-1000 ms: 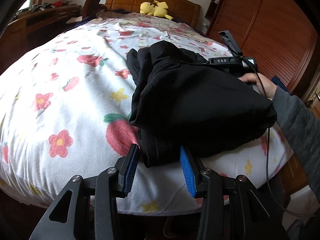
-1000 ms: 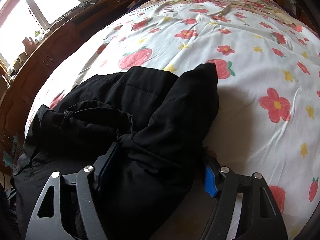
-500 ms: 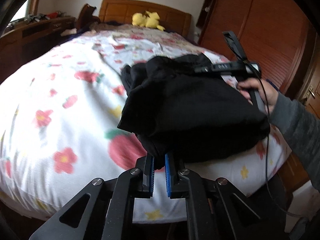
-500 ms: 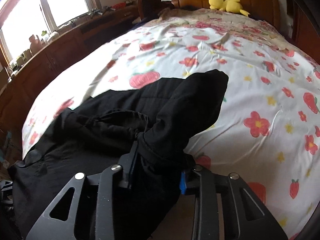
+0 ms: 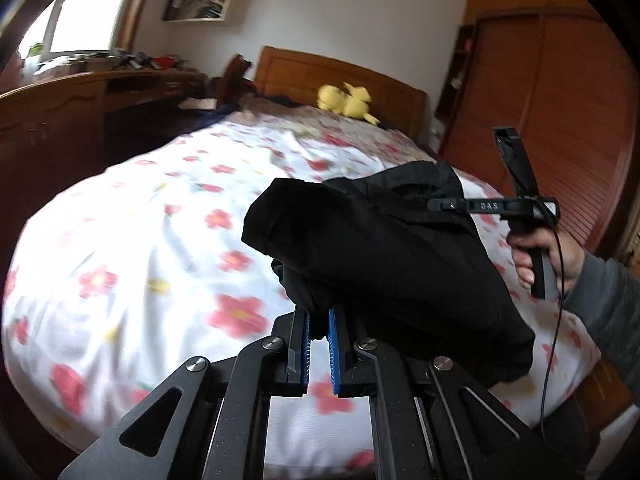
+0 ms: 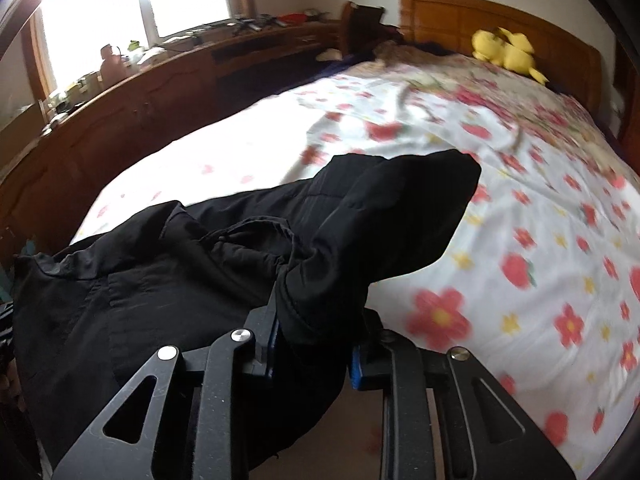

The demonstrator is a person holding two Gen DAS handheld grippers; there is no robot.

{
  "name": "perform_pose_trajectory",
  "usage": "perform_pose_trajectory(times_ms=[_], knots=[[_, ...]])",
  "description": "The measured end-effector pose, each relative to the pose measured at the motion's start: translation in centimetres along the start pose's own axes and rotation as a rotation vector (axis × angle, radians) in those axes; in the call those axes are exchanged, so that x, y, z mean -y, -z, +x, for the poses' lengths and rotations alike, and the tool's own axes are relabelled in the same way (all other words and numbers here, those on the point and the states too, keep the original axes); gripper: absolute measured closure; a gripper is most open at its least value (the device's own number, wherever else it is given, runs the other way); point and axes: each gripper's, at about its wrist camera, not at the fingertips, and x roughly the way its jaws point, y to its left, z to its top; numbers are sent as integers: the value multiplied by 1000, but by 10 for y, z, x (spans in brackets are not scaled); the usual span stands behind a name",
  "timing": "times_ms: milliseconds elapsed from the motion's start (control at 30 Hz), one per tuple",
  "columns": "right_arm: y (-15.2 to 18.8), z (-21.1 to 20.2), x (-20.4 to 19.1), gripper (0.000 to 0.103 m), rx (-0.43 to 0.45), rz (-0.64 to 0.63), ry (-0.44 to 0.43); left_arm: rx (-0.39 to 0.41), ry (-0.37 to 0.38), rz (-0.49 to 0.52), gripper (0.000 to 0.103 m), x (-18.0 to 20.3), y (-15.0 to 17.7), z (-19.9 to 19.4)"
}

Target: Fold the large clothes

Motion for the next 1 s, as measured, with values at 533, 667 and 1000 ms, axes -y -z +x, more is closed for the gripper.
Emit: perform_pose_trajectory(times_ms=[533, 667, 1000], knots=[[-91, 103, -149, 77, 25, -122, -139, 63, -279, -64, 96, -114, -16, -30], [-102, 126, -177, 77, 20, -141, -177, 67, -346, -76, 96, -132, -15, -32], [-129, 159, -233, 77, 41, -170, -227, 92, -484, -122, 96, -158, -22, -27]])
